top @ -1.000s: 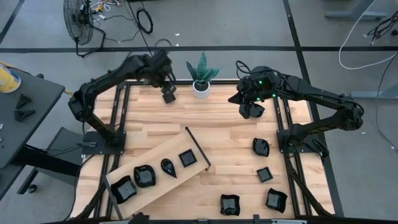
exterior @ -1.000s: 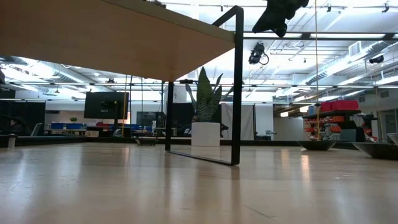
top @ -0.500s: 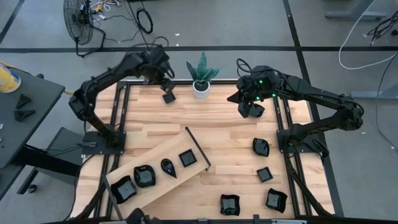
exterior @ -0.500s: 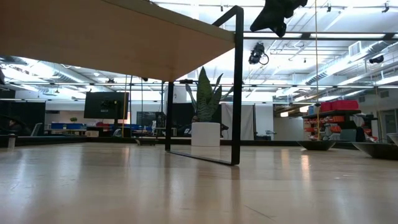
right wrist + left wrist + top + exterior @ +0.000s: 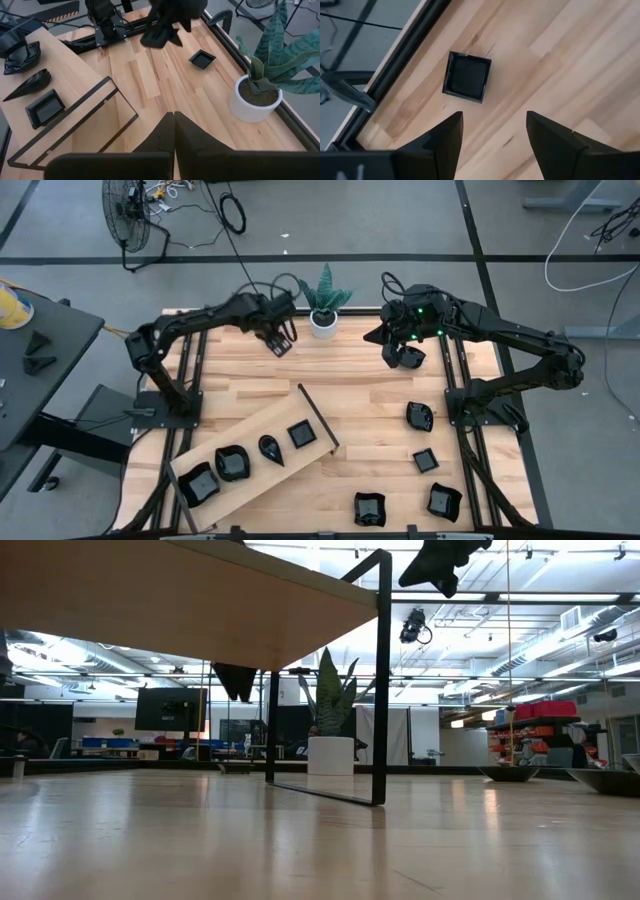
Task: Pick & Place Mini shaped plates
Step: Stack the black square plate on top of the black square plate on the shelf
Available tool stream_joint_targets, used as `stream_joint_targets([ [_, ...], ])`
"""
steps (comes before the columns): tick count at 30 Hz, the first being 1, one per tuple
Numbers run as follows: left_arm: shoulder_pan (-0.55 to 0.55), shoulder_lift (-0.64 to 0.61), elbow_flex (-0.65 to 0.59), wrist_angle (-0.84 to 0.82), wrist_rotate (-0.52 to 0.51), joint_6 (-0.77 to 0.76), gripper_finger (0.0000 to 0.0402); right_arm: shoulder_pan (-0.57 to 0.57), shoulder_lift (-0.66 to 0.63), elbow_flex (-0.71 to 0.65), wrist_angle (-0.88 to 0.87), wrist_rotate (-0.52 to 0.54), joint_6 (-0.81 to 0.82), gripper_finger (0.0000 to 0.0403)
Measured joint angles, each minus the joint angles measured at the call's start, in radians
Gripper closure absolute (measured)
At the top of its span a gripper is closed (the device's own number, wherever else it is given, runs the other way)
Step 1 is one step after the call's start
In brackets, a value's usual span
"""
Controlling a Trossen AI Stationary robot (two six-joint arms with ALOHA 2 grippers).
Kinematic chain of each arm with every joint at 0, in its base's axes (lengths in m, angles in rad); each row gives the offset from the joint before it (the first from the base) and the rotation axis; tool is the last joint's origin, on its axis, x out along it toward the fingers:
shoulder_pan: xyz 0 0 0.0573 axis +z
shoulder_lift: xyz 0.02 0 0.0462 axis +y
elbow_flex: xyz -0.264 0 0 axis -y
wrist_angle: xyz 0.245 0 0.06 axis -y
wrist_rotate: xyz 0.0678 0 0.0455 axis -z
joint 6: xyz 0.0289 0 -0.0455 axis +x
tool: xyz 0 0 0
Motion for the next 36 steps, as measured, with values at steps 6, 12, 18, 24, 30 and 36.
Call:
stream_joint_targets([
  [6,-0.024,0.048,-0.052,0.095,-0.028,0.0,0.018,0.0,0.0,0.0,0.0,0.0,0.009,0.0399],
  [12,-0.024,0.135,-0.059,0.13,-0.045,0.006,0.018,0.0,0.0,0.0,-0.001,0.0,0.009,0.0399],
  [18,-0.024,0.223,-0.059,0.147,-0.054,0.028,0.018,0.0,0.0,0.0,-0.001,0.0,0.013,0.0399],
  [24,-0.012,0.278,-0.059,0.176,-0.074,0.049,0.018,0.0,0.0,0.0,-0.001,0.0,0.038,0.0399],
  [30,0.002,0.305,-0.059,0.202,-0.089,0.064,0.018,0.0,0.0,0.0,-0.002,0.0,0.039,0.0399],
  [36,0.021,0.329,-0.059,0.206,-0.092,0.085,0.0186,0.0,0.0,0.0,-0.002,0.0,0.047,0.0399],
])
